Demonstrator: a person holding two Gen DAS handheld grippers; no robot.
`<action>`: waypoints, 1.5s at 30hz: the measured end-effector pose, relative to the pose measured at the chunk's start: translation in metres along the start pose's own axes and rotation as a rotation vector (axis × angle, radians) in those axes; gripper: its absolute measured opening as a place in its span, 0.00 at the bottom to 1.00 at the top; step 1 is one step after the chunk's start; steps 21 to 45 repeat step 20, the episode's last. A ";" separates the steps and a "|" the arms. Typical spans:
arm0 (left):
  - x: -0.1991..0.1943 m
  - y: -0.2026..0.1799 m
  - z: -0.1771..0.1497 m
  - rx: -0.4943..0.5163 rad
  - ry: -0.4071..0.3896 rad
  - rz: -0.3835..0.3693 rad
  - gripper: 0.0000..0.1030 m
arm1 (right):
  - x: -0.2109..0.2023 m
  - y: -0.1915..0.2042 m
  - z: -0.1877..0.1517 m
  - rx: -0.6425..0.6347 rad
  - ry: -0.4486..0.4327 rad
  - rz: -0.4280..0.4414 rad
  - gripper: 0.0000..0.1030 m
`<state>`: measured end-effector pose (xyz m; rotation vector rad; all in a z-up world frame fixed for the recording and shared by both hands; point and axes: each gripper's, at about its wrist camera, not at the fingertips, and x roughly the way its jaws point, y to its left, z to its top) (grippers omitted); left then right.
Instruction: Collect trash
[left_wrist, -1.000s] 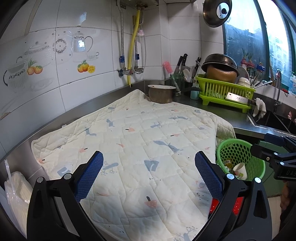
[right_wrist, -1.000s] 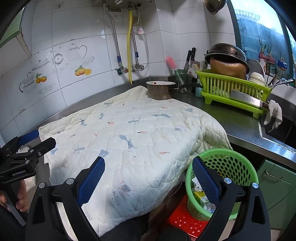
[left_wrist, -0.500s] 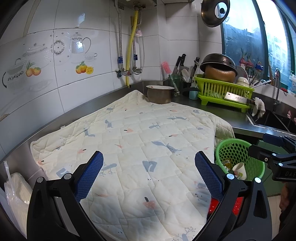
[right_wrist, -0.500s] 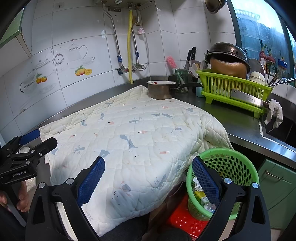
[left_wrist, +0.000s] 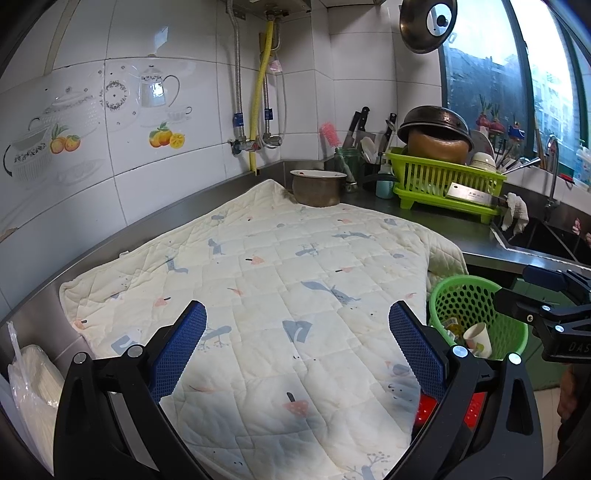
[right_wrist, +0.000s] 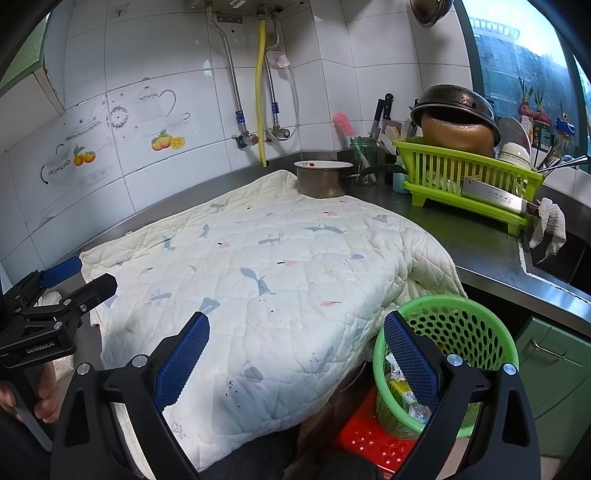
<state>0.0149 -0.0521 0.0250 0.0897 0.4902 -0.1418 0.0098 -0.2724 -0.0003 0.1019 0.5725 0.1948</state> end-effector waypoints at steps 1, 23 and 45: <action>0.000 0.000 0.000 0.001 0.001 -0.002 0.95 | 0.000 0.000 0.000 0.000 0.001 0.001 0.89; 0.000 -0.001 0.000 0.006 -0.009 0.007 0.95 | 0.001 0.000 -0.002 0.003 0.001 0.009 0.89; 0.000 -0.001 0.000 0.006 -0.009 0.007 0.95 | 0.001 0.000 -0.002 0.003 0.001 0.009 0.89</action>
